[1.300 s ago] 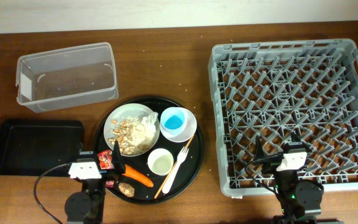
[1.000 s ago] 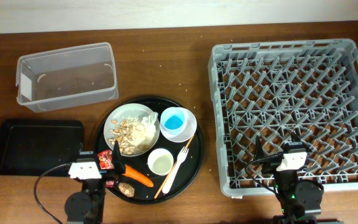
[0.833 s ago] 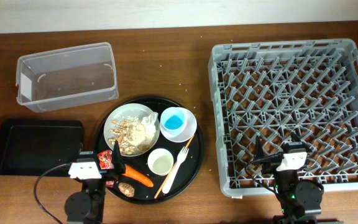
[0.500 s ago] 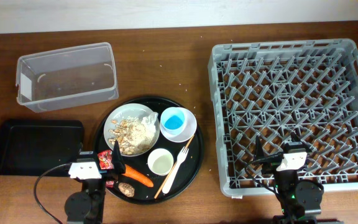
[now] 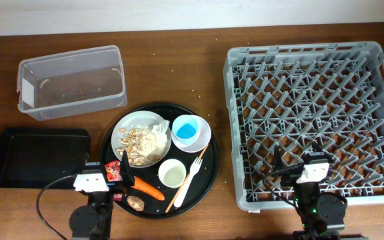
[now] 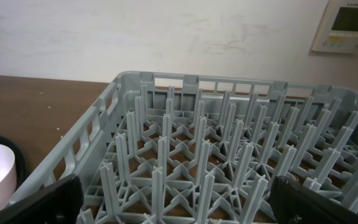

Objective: Sort waste into correct bins and load items into the dishwasher rack

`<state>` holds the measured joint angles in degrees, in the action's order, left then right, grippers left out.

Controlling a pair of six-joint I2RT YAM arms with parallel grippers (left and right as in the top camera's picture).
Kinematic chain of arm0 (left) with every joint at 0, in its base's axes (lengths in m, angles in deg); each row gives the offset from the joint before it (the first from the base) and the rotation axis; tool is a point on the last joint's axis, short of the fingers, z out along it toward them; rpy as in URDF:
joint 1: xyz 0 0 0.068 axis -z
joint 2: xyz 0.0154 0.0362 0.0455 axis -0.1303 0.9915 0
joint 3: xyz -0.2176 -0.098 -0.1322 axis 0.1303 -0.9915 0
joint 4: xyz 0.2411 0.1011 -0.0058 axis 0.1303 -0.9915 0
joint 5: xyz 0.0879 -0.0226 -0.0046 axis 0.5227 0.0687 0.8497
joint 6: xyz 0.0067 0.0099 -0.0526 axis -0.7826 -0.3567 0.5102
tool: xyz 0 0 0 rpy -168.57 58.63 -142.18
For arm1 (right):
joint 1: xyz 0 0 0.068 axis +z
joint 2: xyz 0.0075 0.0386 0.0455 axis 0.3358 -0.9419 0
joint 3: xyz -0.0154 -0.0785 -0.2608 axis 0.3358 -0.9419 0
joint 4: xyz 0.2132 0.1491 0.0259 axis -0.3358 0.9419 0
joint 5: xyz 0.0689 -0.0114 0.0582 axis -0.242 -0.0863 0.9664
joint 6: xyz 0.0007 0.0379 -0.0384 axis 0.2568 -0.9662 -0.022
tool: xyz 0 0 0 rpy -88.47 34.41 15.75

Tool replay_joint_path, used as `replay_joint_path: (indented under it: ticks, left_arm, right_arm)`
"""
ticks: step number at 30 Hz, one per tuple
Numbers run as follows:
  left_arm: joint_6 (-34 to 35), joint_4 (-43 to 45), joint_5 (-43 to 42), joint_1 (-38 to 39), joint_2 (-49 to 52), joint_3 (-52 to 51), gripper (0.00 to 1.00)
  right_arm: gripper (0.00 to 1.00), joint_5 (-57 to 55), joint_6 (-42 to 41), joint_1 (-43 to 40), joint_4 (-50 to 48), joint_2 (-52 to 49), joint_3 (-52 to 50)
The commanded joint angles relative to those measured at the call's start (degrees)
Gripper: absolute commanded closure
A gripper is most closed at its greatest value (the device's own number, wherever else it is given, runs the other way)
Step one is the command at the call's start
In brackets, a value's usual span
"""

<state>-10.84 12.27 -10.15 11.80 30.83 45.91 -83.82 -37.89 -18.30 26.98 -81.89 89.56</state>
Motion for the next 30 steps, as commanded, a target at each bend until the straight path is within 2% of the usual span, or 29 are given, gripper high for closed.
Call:
replay_joint_path:
  ticks: [1,11,14,17,23,27,30]
  left_arm:
    - [-0.9,-0.1,-0.6,-0.4,-0.4,-0.2,0.01]
    - [-0.9,-0.1,-0.6,-0.4,-0.4,-0.2,0.01]
    - [0.7,1.1,-0.7,-0.4,-0.4,-0.1,0.01]
    - [0.6,-2.7,-2.0,-0.4,-0.4,2.1,0.01]
    - [0.6,-16.4,-2.4,-0.4,6.3,14.3,0.01]
    - [0.6,-22.1,-6.2,-0.4,18.8,26.5,0.01]
    - [0.6,-30.7,-8.2,-0.4,29.7,36.8,0.01]
  right_arm:
    - [0.02,-0.5,-0.1,0.2,0.3,0.5,-0.3]
    - [0.02,-0.2,-0.3,0.2,0.1,0.3,-0.3]
    - [0.02,0.2,-4.7,0.2,0.2,0.3,-0.3]
    - [0.02,0.2,-5.2,0.2,0.5,0.2,2.1]
    - [0.02,0.2,-7.8,0.2,16.7,-6.4,16.5]
    - [0.01,1.0,-7.8,0.2,31.1,-20.7,32.4]
    - [0.01,1.9,-7.8,0.2,42.4,-30.9,43.8]
